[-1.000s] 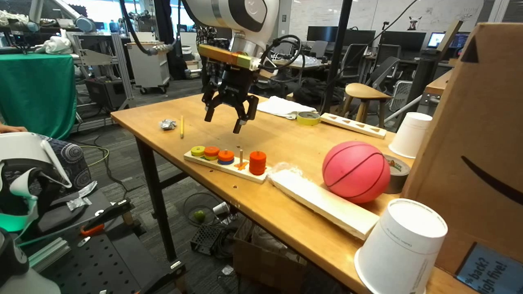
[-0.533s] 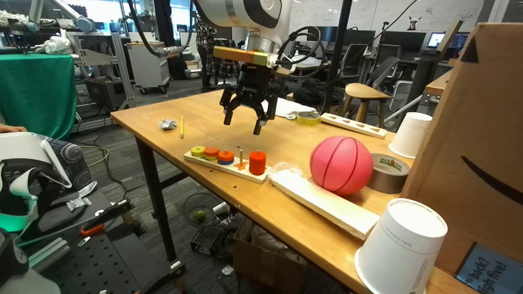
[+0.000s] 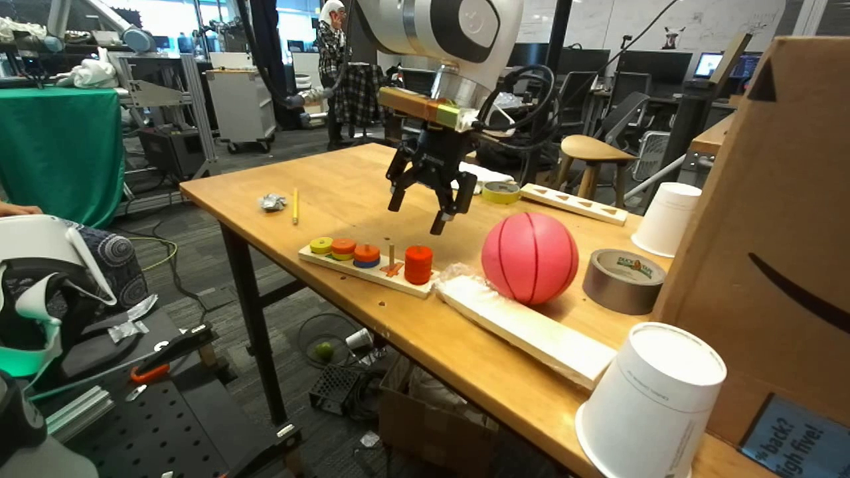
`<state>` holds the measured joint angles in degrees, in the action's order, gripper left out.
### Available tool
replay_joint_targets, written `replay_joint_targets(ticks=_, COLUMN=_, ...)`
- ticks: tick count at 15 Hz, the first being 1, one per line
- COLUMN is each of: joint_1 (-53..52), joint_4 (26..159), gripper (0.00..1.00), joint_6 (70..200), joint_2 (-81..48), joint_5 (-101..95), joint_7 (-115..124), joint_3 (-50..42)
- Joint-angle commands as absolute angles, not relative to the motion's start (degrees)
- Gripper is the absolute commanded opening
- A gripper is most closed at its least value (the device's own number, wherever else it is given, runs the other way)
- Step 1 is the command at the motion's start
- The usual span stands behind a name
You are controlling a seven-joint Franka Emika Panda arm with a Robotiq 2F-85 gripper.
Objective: Move the gray tape and the basketball to the right, respectively
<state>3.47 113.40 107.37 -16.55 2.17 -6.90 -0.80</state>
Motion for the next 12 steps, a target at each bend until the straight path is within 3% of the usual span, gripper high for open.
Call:
replay_joint_targets(ticks=1, joint_1=3.7, joint_4=111.9, gripper=1.0, joint_6=108.9, joint_2=-18.5, joint_5=2.3, joint_7=-5.3, joint_3=-1.5)
replay_joint_targets(ticks=4, joint_1=2.5, joint_4=113.0, gripper=1.0, joint_6=111.0, joint_2=-17.1, joint_5=-6.0, joint_7=-1.2, joint_3=-3.3)
replay_joint_targets(ticks=12, joint_1=0.2, joint_4=124.0, gripper=1.0, joint_6=113.9, joint_2=2.2, joint_5=-28.9, joint_7=9.4, joint_3=-2.3)
